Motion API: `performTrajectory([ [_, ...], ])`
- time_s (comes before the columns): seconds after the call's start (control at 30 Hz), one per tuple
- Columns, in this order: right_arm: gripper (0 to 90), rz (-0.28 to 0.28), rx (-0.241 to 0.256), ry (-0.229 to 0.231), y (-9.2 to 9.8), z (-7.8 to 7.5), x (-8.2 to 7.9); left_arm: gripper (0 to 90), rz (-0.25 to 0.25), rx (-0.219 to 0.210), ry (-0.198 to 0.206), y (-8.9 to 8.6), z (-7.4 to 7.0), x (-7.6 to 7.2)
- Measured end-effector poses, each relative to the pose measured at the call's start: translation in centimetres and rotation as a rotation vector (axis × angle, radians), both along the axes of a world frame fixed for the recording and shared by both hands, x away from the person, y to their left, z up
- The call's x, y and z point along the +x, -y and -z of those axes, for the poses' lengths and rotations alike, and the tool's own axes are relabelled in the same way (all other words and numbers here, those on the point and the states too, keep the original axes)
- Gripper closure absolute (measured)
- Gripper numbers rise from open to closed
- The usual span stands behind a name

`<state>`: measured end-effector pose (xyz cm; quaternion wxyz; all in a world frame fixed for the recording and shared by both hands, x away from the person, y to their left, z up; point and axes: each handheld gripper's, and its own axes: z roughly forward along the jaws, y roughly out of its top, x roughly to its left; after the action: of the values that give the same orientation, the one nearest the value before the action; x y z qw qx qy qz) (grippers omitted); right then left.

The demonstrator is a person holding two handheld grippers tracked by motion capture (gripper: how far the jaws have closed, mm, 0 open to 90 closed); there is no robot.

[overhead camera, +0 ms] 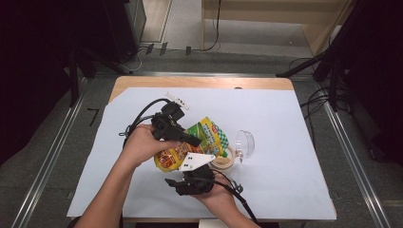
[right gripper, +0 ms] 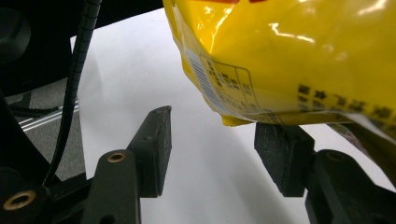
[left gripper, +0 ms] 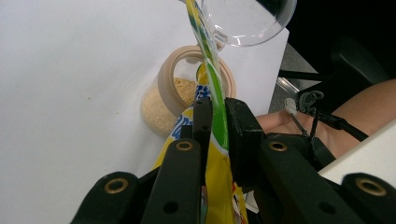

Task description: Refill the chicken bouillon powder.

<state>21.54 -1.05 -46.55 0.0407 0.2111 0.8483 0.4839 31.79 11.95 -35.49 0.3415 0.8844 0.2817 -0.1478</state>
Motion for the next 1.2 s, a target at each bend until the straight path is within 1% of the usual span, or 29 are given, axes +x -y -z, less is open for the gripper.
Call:
performTrajectory([
  [0.1,48.4,-0.004,-0.003,0.003,0.0,0.0,0.0,81.6,0.004,-0.008,0.006,0.2,0.0,0.0],
  [0.2,48.8,-0.003,0.001,0.003,0.0,0.0,0.1,81.6,0.013,-0.005,0.015,0.5,0.2,0.0],
  [0.27,49.2,-0.002,-0.001,0.008,0.0,-0.1,0.1,82.7,0.019,0.002,0.018,0.7,0.4,-0.1],
  [0.33,51.2,-0.022,0.006,0.015,-0.1,-0.1,-0.1,84.4,0.035,0.02,0.023,1.1,0.7,-0.2],
  [0.4,49.7,-0.024,-0.007,0.028,-0.4,-0.1,-0.3,85.1,0.037,0.022,0.024,1.2,0.7,-0.2],
  [0.47,50.0,-0.026,-0.013,0.039,-0.4,-0.1,-0.4,85.6,0.037,0.016,0.02,1.0,0.7,-0.2],
  [0.7,49.6,-0.032,-0.008,0.034,-0.5,-0.1,-0.4,86.1,0.033,0.02,0.022,0.7,0.6,-0.1],
  [0.8,49.3,-0.028,-0.01,0.031,-0.4,0.0,-0.4,87.0,0.033,0.02,0.027,0.2,0.6,0.0],
  [0.93,48.6,-0.02,-0.014,0.022,-0.3,0.2,-0.3,88.3,0.027,0.024,0.016,-0.5,0.5,0.0],
  [1.0,48.3,-0.023,-0.013,0.023,-0.4,0.3,-0.4,88.7,0.028,0.017,0.006,-0.7,0.5,0.0],
  [1.03,48.0,-0.024,-0.013,0.024,-0.4,0.3,-0.5,88.8,0.034,0.02,0.01,-0.9,0.4,0.0],
  [1.13,47.8,-0.026,-0.012,0.025,-0.4,0.2,-0.5,88.9,0.04,0.003,0.003,-1.3,0.3,0.0],
  [1.17,47.4,-0.028,-0.012,0.02,-0.4,0.2,-0.5,88.9,0.043,0.003,0.006,-1.4,0.2,0.0],
  [1.2,47.0,-0.026,-0.01,0.025,-0.3,0.3,-0.5,88.9,0.046,-0.002,0.007,-1.6,0.2,-0.1],
])
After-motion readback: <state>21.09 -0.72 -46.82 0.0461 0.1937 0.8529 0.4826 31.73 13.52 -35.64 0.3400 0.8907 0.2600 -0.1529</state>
